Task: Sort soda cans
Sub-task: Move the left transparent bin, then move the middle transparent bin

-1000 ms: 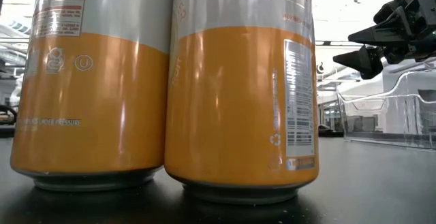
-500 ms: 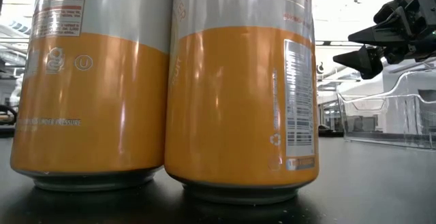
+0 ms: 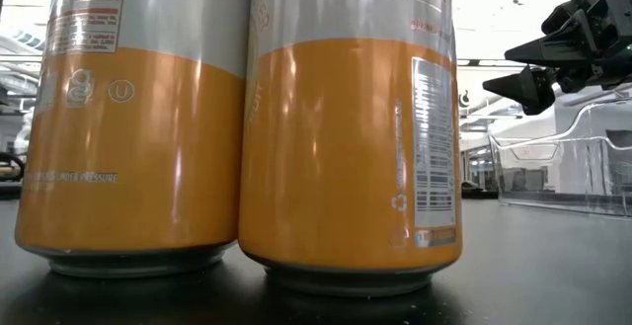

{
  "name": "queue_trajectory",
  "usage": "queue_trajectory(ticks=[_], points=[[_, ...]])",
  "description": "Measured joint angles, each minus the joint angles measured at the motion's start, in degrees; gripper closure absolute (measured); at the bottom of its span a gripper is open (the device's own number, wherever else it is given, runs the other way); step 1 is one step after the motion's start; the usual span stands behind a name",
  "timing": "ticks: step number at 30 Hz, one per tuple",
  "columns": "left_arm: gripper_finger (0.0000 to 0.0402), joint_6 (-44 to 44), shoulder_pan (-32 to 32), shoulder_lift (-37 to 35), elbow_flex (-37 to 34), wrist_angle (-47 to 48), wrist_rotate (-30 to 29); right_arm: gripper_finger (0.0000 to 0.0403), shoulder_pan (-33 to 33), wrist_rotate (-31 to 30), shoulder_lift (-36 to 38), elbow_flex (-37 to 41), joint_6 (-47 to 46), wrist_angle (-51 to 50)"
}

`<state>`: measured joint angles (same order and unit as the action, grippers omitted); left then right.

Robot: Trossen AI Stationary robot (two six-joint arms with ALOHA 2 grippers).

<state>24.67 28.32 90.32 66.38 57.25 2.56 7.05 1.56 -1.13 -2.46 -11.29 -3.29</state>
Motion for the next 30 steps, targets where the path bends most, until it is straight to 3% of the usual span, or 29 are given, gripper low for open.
queue_trajectory(ticks=[10, 17, 30], points=[[0.0303, -0.4, 0.0, -0.1, 9.4, 10.1, 0.2, 0.0067, 0.0, 0.0, 0.0, 0.0, 0.0, 0.0], [0.0303, -3.8, 0.0, -3.5, 12.9, 13.3, 3.9, 0.0067, 0.0, 0.0, 0.0, 0.0, 0.0, 0.0], [0.0304, -25.1, -0.5, -13.4, 12.9, 12.2, 4.3, 0.0067, 0.0, 0.0, 0.0, 0.0, 0.0, 0.0]])
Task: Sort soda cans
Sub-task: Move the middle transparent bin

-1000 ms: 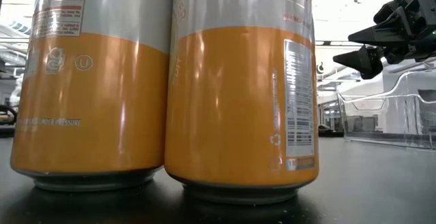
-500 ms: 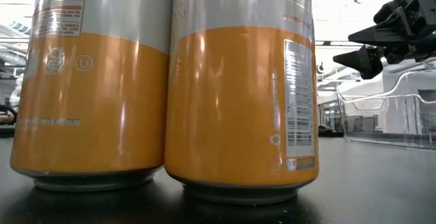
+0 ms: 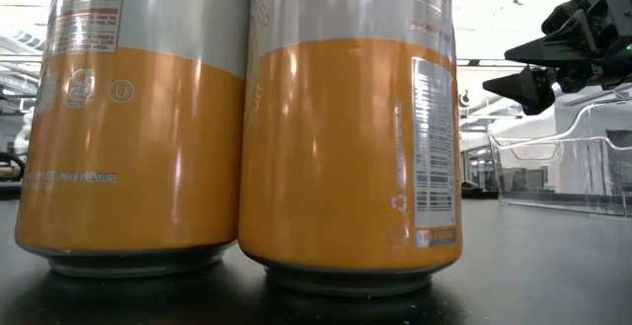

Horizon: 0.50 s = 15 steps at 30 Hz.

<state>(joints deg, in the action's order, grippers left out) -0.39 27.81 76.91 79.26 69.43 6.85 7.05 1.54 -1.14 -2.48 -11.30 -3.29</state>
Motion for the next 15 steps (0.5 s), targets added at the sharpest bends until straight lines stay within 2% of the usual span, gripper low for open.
queue_trajectory(ticks=[5, 15], points=[[0.0304, -9.0, -2.3, -2.6, 0.0, -0.1, -0.4, 0.0067, 0.0, 0.0, 0.0, 0.0, 0.0, 0.0], [0.0304, -27.2, -8.1, -3.1, 0.0, -5.4, -8.9, 0.0067, 0.0, 0.0, 0.0, 0.0, 0.0, 0.0]])
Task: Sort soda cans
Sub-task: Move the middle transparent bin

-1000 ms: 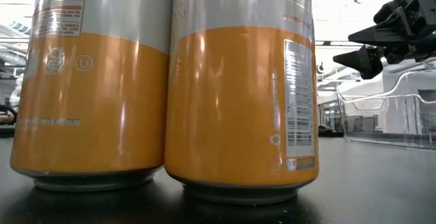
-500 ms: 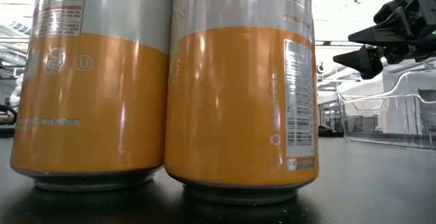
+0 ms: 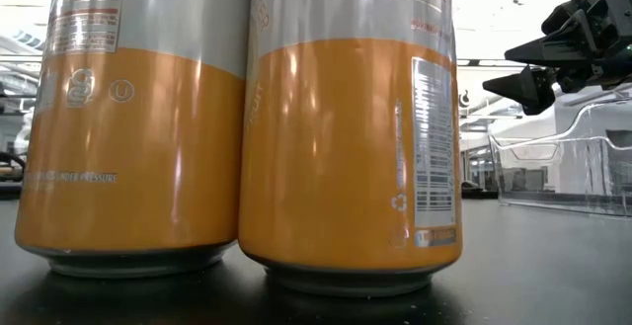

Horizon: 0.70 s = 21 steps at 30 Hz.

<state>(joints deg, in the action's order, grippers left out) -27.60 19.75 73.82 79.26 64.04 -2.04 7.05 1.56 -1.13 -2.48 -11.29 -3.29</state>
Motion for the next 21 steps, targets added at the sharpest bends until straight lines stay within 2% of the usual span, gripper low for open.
queue_trajectory(ticks=[8, 12, 21], points=[[0.0304, -0.9, -1.9, 2.9, 0.0, -7.9, -1.6, 0.0067, 0.0, 0.0, 0.0, 0.0, 0.0, 0.0], [0.0304, 1.9, 0.4, 5.6, 0.0, -13.8, -0.5, 0.0067, 0.0, 0.0, 0.0, 0.0, 0.0, 0.0], [0.0304, 10.5, 11.9, 15.3, 0.6, -28.3, 17.0, 0.0067, 0.0, 0.0, 0.0, 0.0, 0.0, 0.0]])
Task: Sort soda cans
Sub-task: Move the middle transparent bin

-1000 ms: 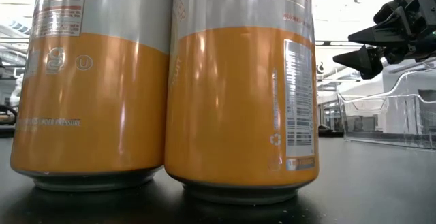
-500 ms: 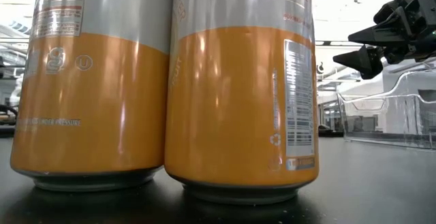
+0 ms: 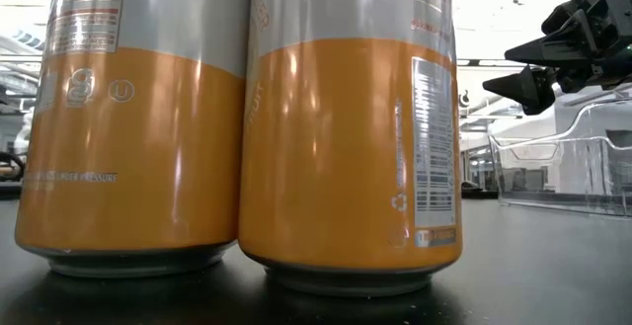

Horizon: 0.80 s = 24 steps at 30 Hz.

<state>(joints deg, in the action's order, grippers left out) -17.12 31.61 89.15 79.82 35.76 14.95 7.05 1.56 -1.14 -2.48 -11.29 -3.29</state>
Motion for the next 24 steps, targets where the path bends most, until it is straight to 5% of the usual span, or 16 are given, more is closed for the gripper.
queue_trajectory(ticks=[9, 15, 24], points=[[0.0304, 14.5, 4.0, 11.3, 13.0, 5.6, 4.5, 0.0067, 0.0, 0.0, 0.0, 0.0, 0.0, 0.0], [0.0304, 10.4, 4.1, 15.3, 21.2, 14.6, -2.0, 0.0067, 0.0, 0.0, 0.0, 0.0, 0.0, 0.0], [0.0304, 7.2, 3.9, 15.8, 22.0, 18.8, -8.0, 0.0067, 0.0, 0.0, 0.0, 0.0, 0.0, 0.0]])
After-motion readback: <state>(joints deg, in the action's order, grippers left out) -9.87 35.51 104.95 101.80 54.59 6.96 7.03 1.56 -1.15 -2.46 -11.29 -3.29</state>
